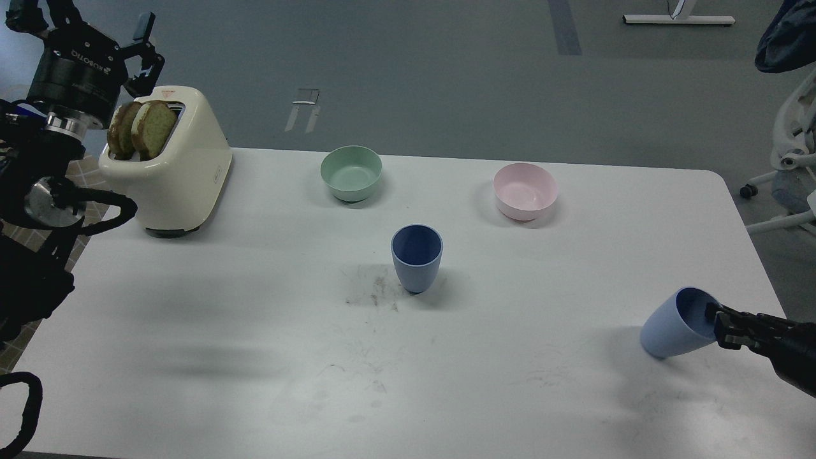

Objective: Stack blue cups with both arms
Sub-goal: 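Reach the right gripper to the other blue cup and grasp it, then lift the blue cup with the right gripper over the center cup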

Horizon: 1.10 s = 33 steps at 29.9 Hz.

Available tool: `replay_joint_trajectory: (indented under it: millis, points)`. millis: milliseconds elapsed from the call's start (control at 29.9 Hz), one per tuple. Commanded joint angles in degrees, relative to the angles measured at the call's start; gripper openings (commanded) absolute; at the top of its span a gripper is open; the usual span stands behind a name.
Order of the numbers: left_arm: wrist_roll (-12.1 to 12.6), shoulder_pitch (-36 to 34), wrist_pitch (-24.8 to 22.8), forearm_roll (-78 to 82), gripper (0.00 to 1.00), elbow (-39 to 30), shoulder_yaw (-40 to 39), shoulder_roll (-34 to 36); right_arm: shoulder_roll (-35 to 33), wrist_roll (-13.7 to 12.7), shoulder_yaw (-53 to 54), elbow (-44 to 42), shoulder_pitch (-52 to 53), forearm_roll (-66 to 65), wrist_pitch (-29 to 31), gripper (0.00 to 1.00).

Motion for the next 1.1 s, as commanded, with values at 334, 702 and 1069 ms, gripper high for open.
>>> replay_joint_trajectory:
  millis: [334,702,1069]
  points:
    - [0.0,-0.2,0.1,0.0,0.98,-0.6,0.1,0.4,2.5,0.4,7.6,0.1,6.8,9.6,0.0,0.0]
    - [0.0,-0.1,0.0,0.0,0.98,-1.7,0.0,1.1,10.3,-1.0,-10.2,-0.4,36.5,11.0,0.0,0.0]
    - [0.0,-0.1,0.0,0.0,0.98,-1.8,-0.1,1.2,23.7,-6.5,-32.6,-9.9,57.1,10.5,0.0,0.0]
